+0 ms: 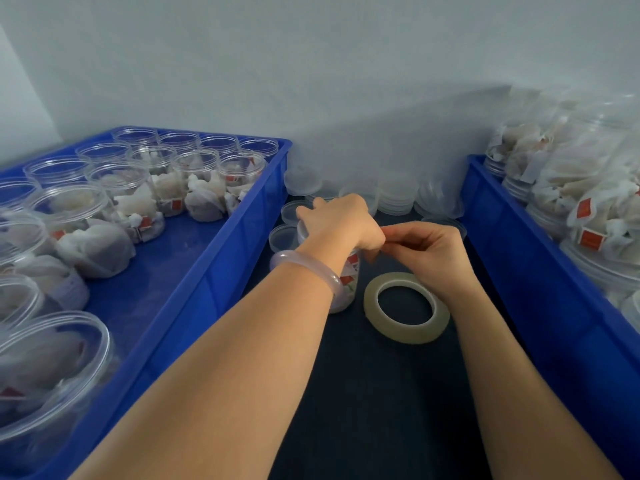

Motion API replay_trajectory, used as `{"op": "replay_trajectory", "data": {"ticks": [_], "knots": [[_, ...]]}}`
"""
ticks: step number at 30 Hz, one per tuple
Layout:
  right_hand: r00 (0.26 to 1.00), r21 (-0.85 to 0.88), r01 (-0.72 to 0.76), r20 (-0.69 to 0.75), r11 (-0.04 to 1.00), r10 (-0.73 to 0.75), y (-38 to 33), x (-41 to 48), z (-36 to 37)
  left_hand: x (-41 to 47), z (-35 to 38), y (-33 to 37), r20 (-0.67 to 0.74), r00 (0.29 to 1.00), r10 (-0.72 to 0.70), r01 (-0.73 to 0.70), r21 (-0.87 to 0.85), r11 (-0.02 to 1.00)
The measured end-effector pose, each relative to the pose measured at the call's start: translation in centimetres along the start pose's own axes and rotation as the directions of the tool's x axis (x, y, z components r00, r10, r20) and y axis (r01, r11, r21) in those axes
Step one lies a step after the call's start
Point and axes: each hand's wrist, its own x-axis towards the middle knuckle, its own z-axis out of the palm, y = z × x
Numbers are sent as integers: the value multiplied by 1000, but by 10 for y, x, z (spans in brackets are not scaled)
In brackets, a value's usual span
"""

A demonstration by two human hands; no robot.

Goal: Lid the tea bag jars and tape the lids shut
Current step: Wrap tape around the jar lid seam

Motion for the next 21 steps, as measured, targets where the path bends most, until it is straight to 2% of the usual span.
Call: {"op": "replay_trajectory", "data": {"ticks": [4,7,10,12,14,16,18,21], "knots": [[994,-105,-23,-111,994,11,-3,1,13,-2,-3,-2,37,999,31,-31,11,999],[990,-72,-67,-130,995,58,-4,1,18,-5,-9,-7,121,986,115,-125,75,989],[989,-12,-100,-110,995,98,-5,2,18,-10,-13,-16,109,970,217,-224,55,973],[993,20,-89,-77,996,91,-7,1,16,-11,-15,-22,41,956,290,-280,-165,946],[997,35,-63,-32,997,64,-8,0,13,-13,-18,-29,-140,935,326,-354,-422,834],[998,44,-61,6,997,61,-8,-1,11,-15,-18,-37,-295,911,288,-405,-512,758],[995,81,-90,49,993,86,-8,-4,9,-14,-13,-48,-397,900,183,-396,-566,723],[990,55,-128,68,990,124,-8,-7,8,-17,2,-64,-431,901,48,-352,-663,661]]}}
